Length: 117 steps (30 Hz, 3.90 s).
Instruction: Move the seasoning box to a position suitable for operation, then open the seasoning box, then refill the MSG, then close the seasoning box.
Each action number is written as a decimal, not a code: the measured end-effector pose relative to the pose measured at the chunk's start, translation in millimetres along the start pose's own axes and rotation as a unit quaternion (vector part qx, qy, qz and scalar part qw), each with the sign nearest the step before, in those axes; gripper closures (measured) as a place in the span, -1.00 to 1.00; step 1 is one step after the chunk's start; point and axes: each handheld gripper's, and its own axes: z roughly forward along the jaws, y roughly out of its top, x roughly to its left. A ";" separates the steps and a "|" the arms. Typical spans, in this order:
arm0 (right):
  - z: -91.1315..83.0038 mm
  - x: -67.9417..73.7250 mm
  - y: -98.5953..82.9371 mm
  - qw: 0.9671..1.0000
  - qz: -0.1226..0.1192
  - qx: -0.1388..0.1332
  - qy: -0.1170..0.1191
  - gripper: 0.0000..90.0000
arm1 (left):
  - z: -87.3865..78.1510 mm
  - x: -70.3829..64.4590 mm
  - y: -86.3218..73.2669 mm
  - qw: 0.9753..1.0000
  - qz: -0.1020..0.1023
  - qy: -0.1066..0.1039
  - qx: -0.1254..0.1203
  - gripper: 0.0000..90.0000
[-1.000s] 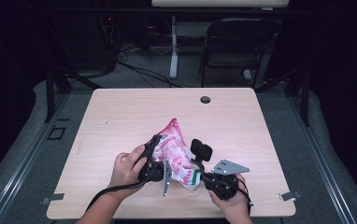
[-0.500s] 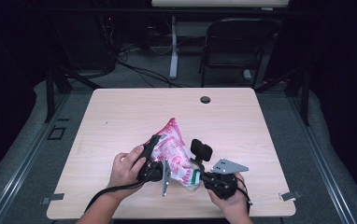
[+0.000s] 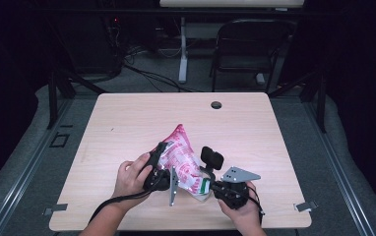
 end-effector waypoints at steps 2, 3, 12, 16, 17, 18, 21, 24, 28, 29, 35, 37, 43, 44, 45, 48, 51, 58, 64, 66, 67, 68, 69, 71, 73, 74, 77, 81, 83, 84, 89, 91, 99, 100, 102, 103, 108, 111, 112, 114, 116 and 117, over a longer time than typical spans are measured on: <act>0.3 1.0 -0.4 1.000 -0.003 0.002 0.000 1.00 | 0.1 -0.1 0.1 1.000 0.001 0.000 0.000 0.39; 0.0 1.5 -0.6 1.000 -0.004 0.003 -0.002 1.00 | -0.2 0.3 0.4 1.000 0.001 0.000 0.000 0.39; -0.7 0.5 -0.6 1.000 -0.004 0.001 -0.002 1.00 | 1.3 -0.1 0.6 1.000 0.000 0.000 -0.003 0.39; -1.2 1.1 -0.8 1.000 -0.005 0.001 -0.004 1.00 | 0.5 0.1 1.0 1.000 0.002 -0.001 -0.003 0.39; -1.5 0.8 -0.6 1.000 -0.004 0.002 -0.003 1.00 | 0.5 0.1 0.8 1.000 0.001 -0.001 -0.002 0.39; -1.3 0.6 -0.5 1.000 -0.004 0.002 -0.002 1.00 | 0.4 -0.1 0.8 1.000 0.002 -0.001 -0.002 0.39; -0.7 1.2 -0.9 1.000 -0.004 0.001 -0.002 1.00 | 0.1 0.2 1.0 1.000 0.002 0.000 -0.002 0.39; -1.6 0.8 -0.6 1.000 -0.006 0.002 -0.004 1.00 | 0.4 0.0 1.6 1.000 0.000 -0.002 -0.004 0.39; -1.7 0.2 -0.9 1.000 -0.002 0.001 -0.003 1.00 | 0.0 -0.6 1.1 1.000 0.004 0.001 -0.003 0.39; -1.7 0.4 -1.0 1.000 -0.003 0.001 -0.004 1.00 | -0.3 -0.1 1.0 1.000 0.005 -0.001 -0.001 0.39; -1.0 0.3 -0.5 1.000 -0.003 0.000 -0.003 1.00 | -0.4 0.0 0.4 1.000 0.004 0.002 -0.004 0.38; -0.8 0.4 -0.6 1.000 -0.003 0.001 -0.003 1.00 | -0.5 -0.1 -0.1 1.000 0.002 -0.001 -0.002 0.38; -1.3 0.7 -0.5 1.000 -0.002 0.000 -0.001 1.00 | -1.9 0.7 0.8 1.000 0.005 0.003 -0.002 0.37; -1.2 0.6 -0.5 1.000 -0.002 -0.001 -0.001 1.00 | -1.9 0.5 0.8 1.000 0.007 0.005 -0.003 0.37; -1.1 0.4 -0.4 1.000 -0.003 0.000 -0.001 1.00 | -2.2 0.9 1.2 1.000 0.009 0.006 -0.003 0.37; -0.5 -0.1 -0.3 1.000 0.000 -0.001 -0.002 1.00 | -2.2 0.4 -0.1 1.000 0.007 0.004 -0.002 0.37; 0.3 0.4 -0.4 1.000 0.000 -0.002 0.000 1.00 | -2.5 1.0 -0.3 1.000 0.007 0.003 -0.001 0.37; 0.2 -1.2 0.6 1.000 -0.002 -0.001 0.000 1.00 | -3.7 1.2 -0.5 1.000 0.008 0.006 -0.002 0.36; 0.9 -1.3 0.5 1.000 -0.003 0.000 0.000 1.00 | -4.7 2.1 -0.2 1.000 0.010 0.007 -0.001 0.37; 1.0 -1.1 0.5 1.000 -0.001 -0.002 0.000 1.00 | -4.5 2.1 -0.2 1.000 0.010 0.009 -0.004 0.37; 0.9 -1.4 0.4 1.000 0.000 -0.002 0.000 1.00 | -4.9 2.0 0.1 1.000 0.009 0.007 -0.002 0.37; 1.0 -1.6 0.3 1.000 0.001 -0.001 0.000 1.00 | -5.1 1.9 0.0 1.000 0.010 0.007 -0.002 0.37; 0.8 -1.8 0.4 1.000 -0.001 0.001 0.000 1.00 | -5.2 1.7 -0.1 1.000 0.009 0.007 -0.001 0.37; 1.0 -1.5 0.4 1.000 -0.002 0.000 -0.001 1.00 | -5.3 1.7 -0.3 1.000 0.009 0.006 -0.001 0.37; 1.0 -1.4 0.3 1.000 -0.002 0.000 0.000 1.00 | -5.3 1.7 -0.1 1.000 0.009 0.007 -0.002 0.37; 0.9 -1.5 0.3 1.000 -0.002 0.000 0.000 1.00 | -5.4 1.9 0.2 1.000 0.009 0.007 -0.002 0.37; 0.8 -1.7 0.4 1.000 -0.002 0.001 0.000 1.00 | -5.6 2.1 0.8 1.000 0.009 0.004 0.001 0.37; 0.7 -1.6 -0.1 1.000 -0.001 0.001 -0.001 1.00 | -5.2 2.5 1.3 1.000 0.011 0.007 -0.003 0.37; 0.4 -1.2 -0.6 1.000 -0.001 0.000 0.000 1.00 | -5.5 2.5 1.7 1.000 0.012 0.008 -0.004 0.37; 0.2 -1.1 -0.5 1.000 -0.001 0.001 -0.001 1.00 | -5.9 2.7 2.2 1.000 0.012 0.008 -0.003 0.37; -0.2 -1.6 -0.6 1.000 -0.001 0.001 -0.003 1.00 | -6.5 2.9 2.7 1.000 0.014 0.009 -0.005 0.37; -0.1 -1.6 -0.6 1.000 -0.001 0.000 -0.002 1.00 | -6.8 3.2 2.7 1.000 0.013 0.008 -0.005 0.37; -0.2 -1.3 -0.7 1.000 -0.002 0.000 -0.002 1.00 | -7.6 3.6 3.4 1.000 0.013 0.010 -0.007 0.37; -0.4 -1.4 -0.7 1.000 -0.002 0.000 -0.002 1.00 | -7.7 3.6 3.5 1.000 0.013 0.010 -0.006 0.37; -0.6 -1.4 -0.7 1.000 -0.002 0.000 -0.001 1.00 | -7.6 3.6 3.2 1.000 0.013 0.010 -0.007 0.37; -0.5 -1.2 -0.7 1.000 -0.002 0.000 -0.001 1.00 | -7.4 3.7 3.0 1.000 0.013 0.011 -0.008 0.37; -0.6 -0.8 -0.7 1.000 -0.002 0.001 -0.002 1.00 | -7.6 3.7 3.0 1.000 0.013 0.011 -0.008 0.37; -0.5 -0.6 -0.7 1.000 -0.001 0.001 -0.001 1.00 | -7.8 4.0 3.0 1.000 0.012 0.011 -0.008 0.37; -0.2 -0.6 -0.7 1.000 -0.002 0.001 0.000 1.00 | -8.1 4.0 3.2 1.000 0.012 0.011 -0.007 0.37; -0.2 -0.4 -0.7 1.000 -0.003 0.002 0.000 1.00 | -8.3 4.3 3.3 1.000 0.012 0.011 -0.007 0.37; 0.0 -0.3 -0.8 1.000 -0.002 0.001 0.000 1.00 | -8.5 4.1 3.2 1.000 0.010 0.010 -0.006 0.37; 0.1 -0.3 -0.8 1.000 -0.002 0.001 0.000 1.00 | -8.4 4.1 3.1 1.000 0.010 0.010 -0.007 0.37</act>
